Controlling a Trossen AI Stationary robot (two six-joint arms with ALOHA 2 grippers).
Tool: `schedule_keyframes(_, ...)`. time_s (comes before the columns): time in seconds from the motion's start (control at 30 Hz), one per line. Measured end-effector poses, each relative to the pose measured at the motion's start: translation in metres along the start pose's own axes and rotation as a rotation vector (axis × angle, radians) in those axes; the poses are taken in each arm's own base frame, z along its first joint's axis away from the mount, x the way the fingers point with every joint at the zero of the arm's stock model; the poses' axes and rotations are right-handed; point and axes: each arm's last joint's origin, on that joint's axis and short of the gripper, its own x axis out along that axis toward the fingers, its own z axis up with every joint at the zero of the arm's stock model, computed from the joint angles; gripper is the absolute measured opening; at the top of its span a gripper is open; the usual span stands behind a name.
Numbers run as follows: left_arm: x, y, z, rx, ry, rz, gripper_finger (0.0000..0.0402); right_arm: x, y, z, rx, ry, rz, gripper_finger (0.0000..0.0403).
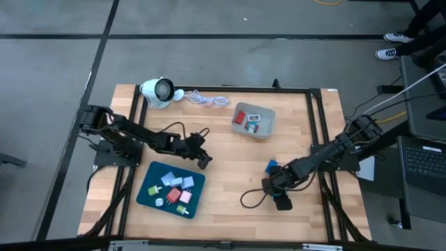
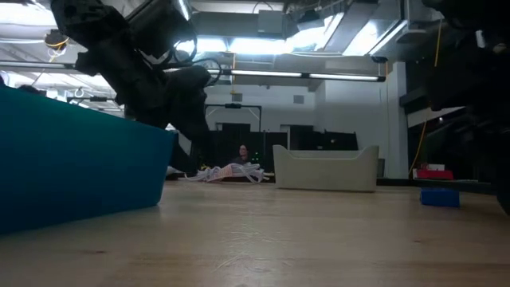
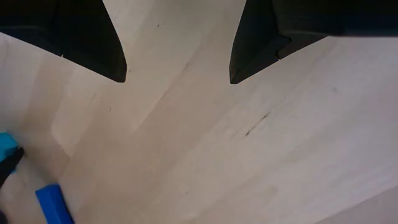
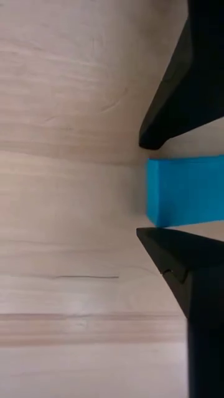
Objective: Pick & Place Office items
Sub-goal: Put the light blue digital clock into the gray bin
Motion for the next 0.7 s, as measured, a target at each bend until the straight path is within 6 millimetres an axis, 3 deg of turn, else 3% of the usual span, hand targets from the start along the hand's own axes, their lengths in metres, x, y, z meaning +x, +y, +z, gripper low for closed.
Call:
schedule_keyframes(0.17, 0.004, -0.004, -0.005, -0.01, 0.005, -0.019, 0.0281, 0.001, 0.002, -0.003, -0.001, 0.007, -0.006, 0.0233)
schedule_keyframes(0.7, 0.002, -0.009, -0.012, -0.014, 0.021, -0.033, 0.0281, 0.006, 0.016, -0.018, -0.089, -0.034, -0.088, 0.0251)
